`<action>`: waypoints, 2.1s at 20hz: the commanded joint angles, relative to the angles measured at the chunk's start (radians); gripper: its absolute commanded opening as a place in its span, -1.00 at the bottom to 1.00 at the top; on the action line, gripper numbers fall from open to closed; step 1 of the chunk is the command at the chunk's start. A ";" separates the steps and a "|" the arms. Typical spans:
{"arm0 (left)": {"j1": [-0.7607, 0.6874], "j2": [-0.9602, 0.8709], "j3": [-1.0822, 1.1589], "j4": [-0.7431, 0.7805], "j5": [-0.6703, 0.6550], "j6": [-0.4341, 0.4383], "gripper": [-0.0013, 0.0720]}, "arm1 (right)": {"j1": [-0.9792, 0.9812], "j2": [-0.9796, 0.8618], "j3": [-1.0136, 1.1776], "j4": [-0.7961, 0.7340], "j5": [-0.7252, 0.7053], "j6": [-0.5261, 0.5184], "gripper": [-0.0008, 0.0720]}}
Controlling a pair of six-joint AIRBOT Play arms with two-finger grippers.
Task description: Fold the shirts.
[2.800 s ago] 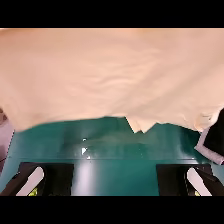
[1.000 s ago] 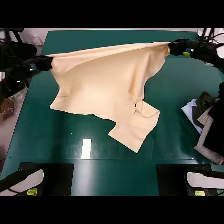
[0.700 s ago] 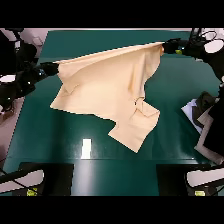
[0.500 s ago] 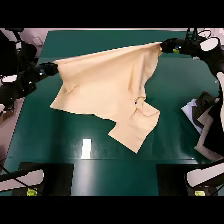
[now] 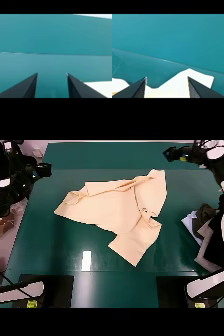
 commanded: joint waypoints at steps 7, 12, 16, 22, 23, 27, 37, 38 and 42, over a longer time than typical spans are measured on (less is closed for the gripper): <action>0.313 0.000 0.018 0.821 -0.797 -0.738 0.27 | -0.180 0.120 0.013 0.003 0.589 0.339 0.64; 0.391 -0.071 0.017 0.765 -0.989 -0.692 0.60 | -0.198 0.331 -0.275 0.003 0.556 0.376 0.64; 0.391 -0.220 0.017 0.596 -1.004 -0.637 0.60 | -0.198 0.507 -0.508 0.003 0.481 0.386 0.64; 0.391 -0.360 0.018 0.451 -0.970 -0.570 0.60 | -0.198 0.728 -0.739 0.002 0.353 0.385 0.64; 0.391 -0.368 0.018 0.439 -0.953 -0.563 0.60 | -0.198 0.760 -0.769 0.002 0.321 0.385 0.64; 0.383 -0.412 0.018 0.439 -0.937 -0.563 0.70 | -0.198 0.830 -0.834 0.003 0.274 0.385 0.64; 0.297 -0.435 0.018 0.419 -0.911 -0.501 -0.88 | -0.198 0.829 -0.834 -0.027 0.315 0.412 0.64; 0.297 -0.435 0.018 0.415 -0.931 -0.479 -0.91 | -0.198 0.829 -0.834 -0.061 0.341 0.456 0.64; 0.297 -0.428 0.018 0.386 -0.975 -0.458 -0.91 | -0.180 0.832 -0.847 -0.142 0.557 0.577 0.64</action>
